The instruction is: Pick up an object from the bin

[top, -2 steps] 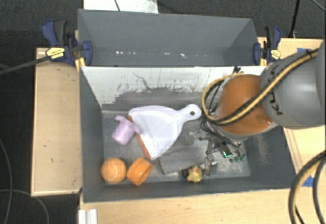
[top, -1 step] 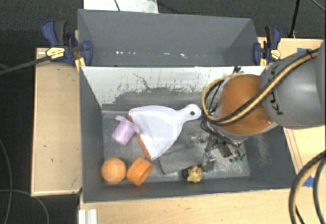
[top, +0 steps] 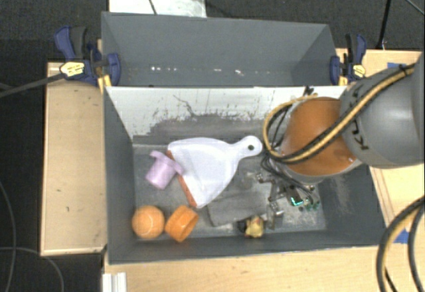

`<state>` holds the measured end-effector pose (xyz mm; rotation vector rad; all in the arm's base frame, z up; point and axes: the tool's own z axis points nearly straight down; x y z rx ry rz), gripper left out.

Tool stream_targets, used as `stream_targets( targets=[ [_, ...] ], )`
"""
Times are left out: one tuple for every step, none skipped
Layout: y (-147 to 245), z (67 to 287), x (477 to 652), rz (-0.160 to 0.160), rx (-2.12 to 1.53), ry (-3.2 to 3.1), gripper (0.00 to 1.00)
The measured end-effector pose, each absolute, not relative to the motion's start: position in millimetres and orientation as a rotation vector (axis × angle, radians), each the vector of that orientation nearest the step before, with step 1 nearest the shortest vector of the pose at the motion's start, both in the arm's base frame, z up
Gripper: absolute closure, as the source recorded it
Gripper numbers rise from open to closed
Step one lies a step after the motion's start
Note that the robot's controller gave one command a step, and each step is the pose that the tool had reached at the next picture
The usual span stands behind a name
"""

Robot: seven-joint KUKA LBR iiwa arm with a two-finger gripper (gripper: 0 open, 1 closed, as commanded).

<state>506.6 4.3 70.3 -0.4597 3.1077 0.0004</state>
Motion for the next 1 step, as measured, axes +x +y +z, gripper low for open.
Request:
stream_targets(
  targets=[
    [4.0,70.7,506.9,-0.001,-0.461,3.107,1.0]
  ],
)
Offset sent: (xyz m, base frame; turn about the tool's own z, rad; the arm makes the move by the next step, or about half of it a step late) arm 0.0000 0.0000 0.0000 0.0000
